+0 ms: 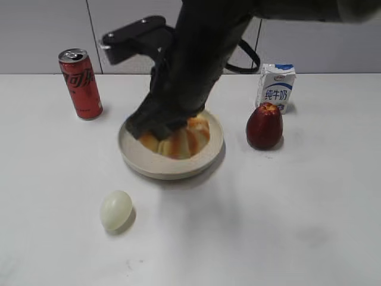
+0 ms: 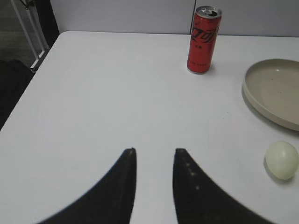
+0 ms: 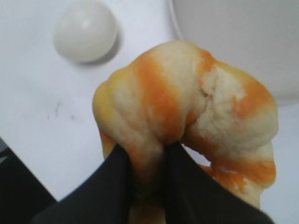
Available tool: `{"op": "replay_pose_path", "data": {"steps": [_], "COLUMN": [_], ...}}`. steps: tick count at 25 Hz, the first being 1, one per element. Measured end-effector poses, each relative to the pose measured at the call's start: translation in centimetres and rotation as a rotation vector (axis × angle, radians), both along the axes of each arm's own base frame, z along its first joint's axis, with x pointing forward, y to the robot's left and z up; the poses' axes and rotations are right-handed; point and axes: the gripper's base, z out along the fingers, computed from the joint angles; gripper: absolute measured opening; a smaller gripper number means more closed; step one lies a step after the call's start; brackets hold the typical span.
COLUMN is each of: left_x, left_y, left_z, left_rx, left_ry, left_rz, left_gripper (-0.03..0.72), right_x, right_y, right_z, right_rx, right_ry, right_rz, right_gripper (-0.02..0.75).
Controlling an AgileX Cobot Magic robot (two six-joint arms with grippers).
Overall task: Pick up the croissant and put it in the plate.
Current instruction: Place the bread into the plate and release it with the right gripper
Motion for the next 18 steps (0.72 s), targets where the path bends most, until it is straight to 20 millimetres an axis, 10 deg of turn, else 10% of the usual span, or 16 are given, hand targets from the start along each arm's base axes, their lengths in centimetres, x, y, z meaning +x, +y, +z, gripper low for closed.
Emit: {"op": "replay_pose_path", "data": {"steps": [8,14,18], "left_x": [0.0,0.0,0.0], "left_y": [0.0,0.0,0.0], "left_z": [0.0,0.0,0.0], "left_rx": [0.000,0.000,0.000], "left_ry": [0.000,0.000,0.000], "left_rz": [0.000,0.000,0.000], "left_gripper": [0.199,0.199,0.199], "right_x": [7.4,9.4,9.4], "right_y": [1.1,3.0,3.3], "right_z": [-3.6,-8.8,-10.5], "right_rx": [-0.008,-0.035,-0.045], "right_ry": [-0.003,0.078,0.126], "right_rz": [-0.098,-0.110,-0.117], "right_gripper": [0.123,0.123,0.374]}}
